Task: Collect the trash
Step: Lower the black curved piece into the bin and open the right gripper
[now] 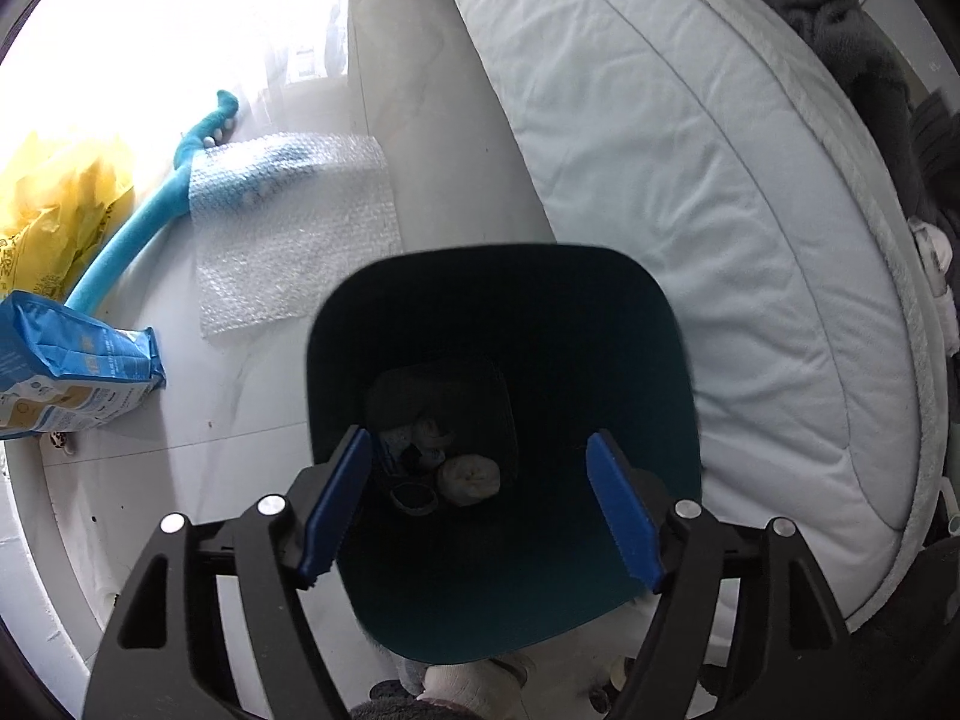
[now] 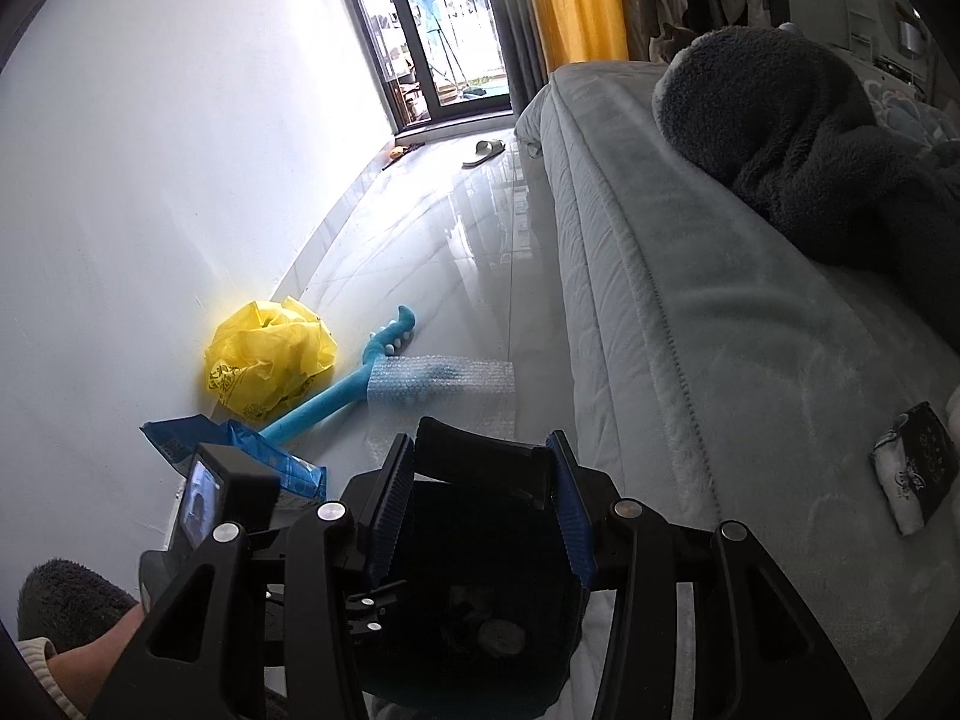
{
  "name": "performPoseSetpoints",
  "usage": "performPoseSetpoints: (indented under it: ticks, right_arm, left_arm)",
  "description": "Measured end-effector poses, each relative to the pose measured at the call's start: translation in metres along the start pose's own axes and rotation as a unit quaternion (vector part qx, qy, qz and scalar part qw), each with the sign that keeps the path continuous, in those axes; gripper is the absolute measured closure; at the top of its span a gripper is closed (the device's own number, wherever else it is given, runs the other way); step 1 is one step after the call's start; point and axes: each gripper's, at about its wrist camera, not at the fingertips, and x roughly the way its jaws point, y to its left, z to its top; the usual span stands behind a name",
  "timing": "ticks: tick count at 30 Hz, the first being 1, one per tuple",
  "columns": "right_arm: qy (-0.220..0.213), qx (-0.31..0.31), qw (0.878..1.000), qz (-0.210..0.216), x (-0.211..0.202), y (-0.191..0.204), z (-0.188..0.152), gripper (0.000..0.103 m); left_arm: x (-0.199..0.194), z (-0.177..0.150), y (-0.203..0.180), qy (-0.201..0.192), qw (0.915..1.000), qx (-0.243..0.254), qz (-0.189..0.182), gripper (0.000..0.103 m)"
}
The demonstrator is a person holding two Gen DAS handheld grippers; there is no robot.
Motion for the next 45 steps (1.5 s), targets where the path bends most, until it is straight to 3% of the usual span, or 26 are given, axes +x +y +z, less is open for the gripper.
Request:
performPoseSetpoints:
  ticks: [17,23,38,45]
  right_arm:
    - [0.104,0.041,0.994,0.016,0.079,0.004,-0.03,0.057]
    - [0.137,0.034,0.99,0.011,0.105,0.012,-0.043,0.057]
    - [0.209,0.0,0.978,-0.008,0.148,0.035,-0.069,0.056]
    - [0.227,-0.016,0.974,-0.019,0.153,0.038,-0.075,0.048]
  left_arm:
    - [-0.077,0.01,0.03,-0.148,0.9889,0.005,-0.01,0.03]
    - [-0.097,0.009,0.033,-0.177,0.984,0.016,-0.02,0.037]
    - [-0.134,-0.004,0.026,-0.226,0.9707,0.082,-0.011,0.039]
    - [-0.146,-0.007,0.024,-0.246,0.9649,0.091,-0.007,0.039]
